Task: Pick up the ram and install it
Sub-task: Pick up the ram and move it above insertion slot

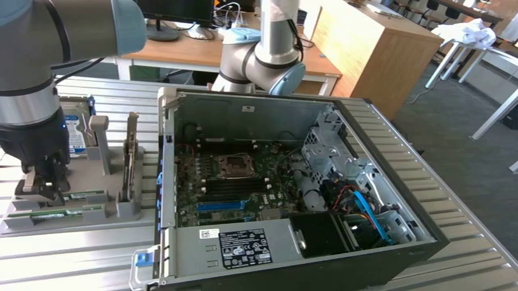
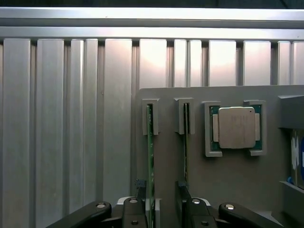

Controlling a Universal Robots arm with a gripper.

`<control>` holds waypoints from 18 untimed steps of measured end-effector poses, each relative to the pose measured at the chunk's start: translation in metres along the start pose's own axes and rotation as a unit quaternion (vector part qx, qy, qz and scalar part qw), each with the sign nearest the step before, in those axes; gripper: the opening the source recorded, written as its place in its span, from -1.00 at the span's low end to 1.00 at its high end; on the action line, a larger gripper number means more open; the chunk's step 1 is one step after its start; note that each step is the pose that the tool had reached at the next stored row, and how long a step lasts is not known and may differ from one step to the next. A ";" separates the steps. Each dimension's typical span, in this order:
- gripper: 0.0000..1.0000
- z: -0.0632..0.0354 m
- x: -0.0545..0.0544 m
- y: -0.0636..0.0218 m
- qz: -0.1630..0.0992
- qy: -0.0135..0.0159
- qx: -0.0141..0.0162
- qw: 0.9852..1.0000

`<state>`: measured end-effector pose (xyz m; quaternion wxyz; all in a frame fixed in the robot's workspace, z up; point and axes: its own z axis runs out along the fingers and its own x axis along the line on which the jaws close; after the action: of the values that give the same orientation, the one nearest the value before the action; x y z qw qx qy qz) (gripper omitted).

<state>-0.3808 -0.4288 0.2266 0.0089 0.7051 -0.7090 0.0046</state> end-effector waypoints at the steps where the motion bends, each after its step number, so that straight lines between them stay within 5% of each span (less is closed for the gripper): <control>1: -0.25 0.0013 0.000 0.0000 0.000 0.000 0.000 1.000; 18: -0.25 0.0067 0.001 0.0000 0.000 0.000 0.000 1.000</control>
<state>-0.3808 -0.4298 0.2200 0.0089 0.7051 -0.7090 0.0047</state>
